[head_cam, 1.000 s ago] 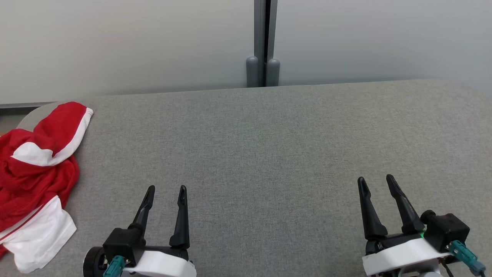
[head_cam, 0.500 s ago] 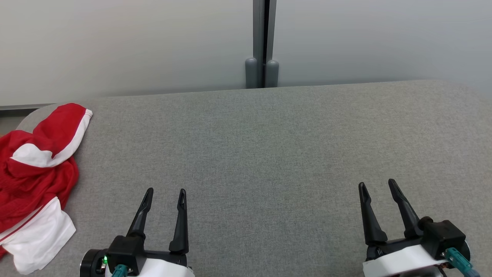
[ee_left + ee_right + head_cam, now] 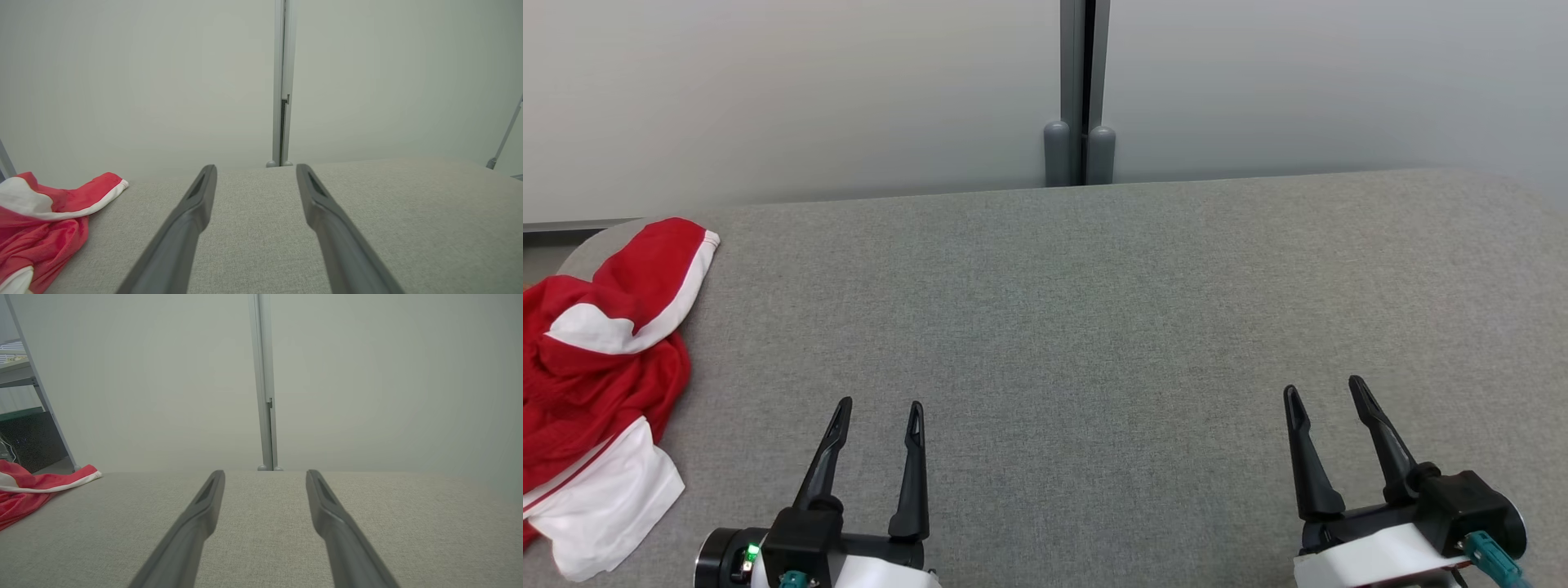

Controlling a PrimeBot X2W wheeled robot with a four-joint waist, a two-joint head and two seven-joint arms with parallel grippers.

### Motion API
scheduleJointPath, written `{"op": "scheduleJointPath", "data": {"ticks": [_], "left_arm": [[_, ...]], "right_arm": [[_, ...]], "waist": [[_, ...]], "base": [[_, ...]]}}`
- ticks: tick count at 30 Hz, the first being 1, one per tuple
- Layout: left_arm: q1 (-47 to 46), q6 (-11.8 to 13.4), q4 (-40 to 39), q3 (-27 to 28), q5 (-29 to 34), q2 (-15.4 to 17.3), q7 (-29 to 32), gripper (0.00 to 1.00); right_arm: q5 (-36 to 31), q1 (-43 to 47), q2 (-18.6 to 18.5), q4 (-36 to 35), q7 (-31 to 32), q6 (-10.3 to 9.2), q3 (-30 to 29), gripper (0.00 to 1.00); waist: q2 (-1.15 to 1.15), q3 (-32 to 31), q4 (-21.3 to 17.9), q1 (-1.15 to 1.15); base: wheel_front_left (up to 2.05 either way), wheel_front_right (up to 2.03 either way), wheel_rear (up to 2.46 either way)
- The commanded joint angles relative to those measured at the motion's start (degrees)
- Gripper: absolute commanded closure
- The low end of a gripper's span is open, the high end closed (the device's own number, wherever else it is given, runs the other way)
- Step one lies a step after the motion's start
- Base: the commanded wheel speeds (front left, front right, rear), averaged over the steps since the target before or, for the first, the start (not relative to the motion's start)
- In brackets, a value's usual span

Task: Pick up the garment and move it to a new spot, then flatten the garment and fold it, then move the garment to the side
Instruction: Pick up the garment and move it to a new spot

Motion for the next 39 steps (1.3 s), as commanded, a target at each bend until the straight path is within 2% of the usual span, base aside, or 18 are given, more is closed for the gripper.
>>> {"op": "scheduleJointPath", "data": {"ticks": [1,6,16,22,23,29,33,39], "left_arm": [[0.43,0.38,-0.34,-0.07,0.95,0.18,-0.44,0.0],[0.49,0.39,0.08,-0.07,0.35,0.18,-0.44,0.0],[1.17,0.98,0.18,0.52,-1.06,0.17,-0.41,0.0],[1.43,1.42,0.14,0.86,-1.95,0.17,-0.41,0.0],[1.54,1.32,0.08,0.84,-1.92,0.18,-0.41,0.0],[2.35,1.23,0.15,1.74,-1.56,0.17,-0.4,0.0],[2.73,1.02,-0.08,2.22,-1.28,0.17,-0.41,0.0],[3.21,1.03,-0.57,2.67,-1.08,0.15,-0.41,0.0]], "right_arm": [[-0.82,0.33,-0.08,-0.41,-0.61,0.0,0.08,0.0],[-0.97,0.96,-0.07,-0.26,-0.6,0.0,0.11,0.0],[-1.36,1.87,-0.08,-0.17,-0.59,0.0,0.68,0.0],[-1.27,2.52,-0.08,-0.47,-0.51,0.0,1.47,0.0],[-1.15,2.89,-0.07,-0.5,-0.49,0.0,1.69,0.0],[-0.76,3.71,-0.08,-0.5,-0.48,0.0,1.8,0.0],[1.76,4.29,-0.08,-1.54,-0.48,-0.01,1.92,0.0],[3.4,4.16,-0.08,-2.18,-0.49,-0.01,2.67,0.0]], "waist": [[0.0,-0.01,0.11,0.0],[0.0,-0.15,1.33,0.0],[0.0,-0.69,6.95,0.0],[0.0,-1.2,12.11,0.0],[0.0,-1.35,14.11,0.0],[0.0,-1.87,20.38,0.0],[0.0,-1.96,24.27,0.0],[0.0,-1.23,28.35,0.0]], "base": [[0.0,0.0,0.0],[0.0,0.0,0.0],[0.0,0.0,0.0],[0.0,0.0,0.0],[0.0,0.0,0.0],[0.0,0.0,0.0],[0.0,0.0,0.0],[0.0,0.0,0.0]]}}
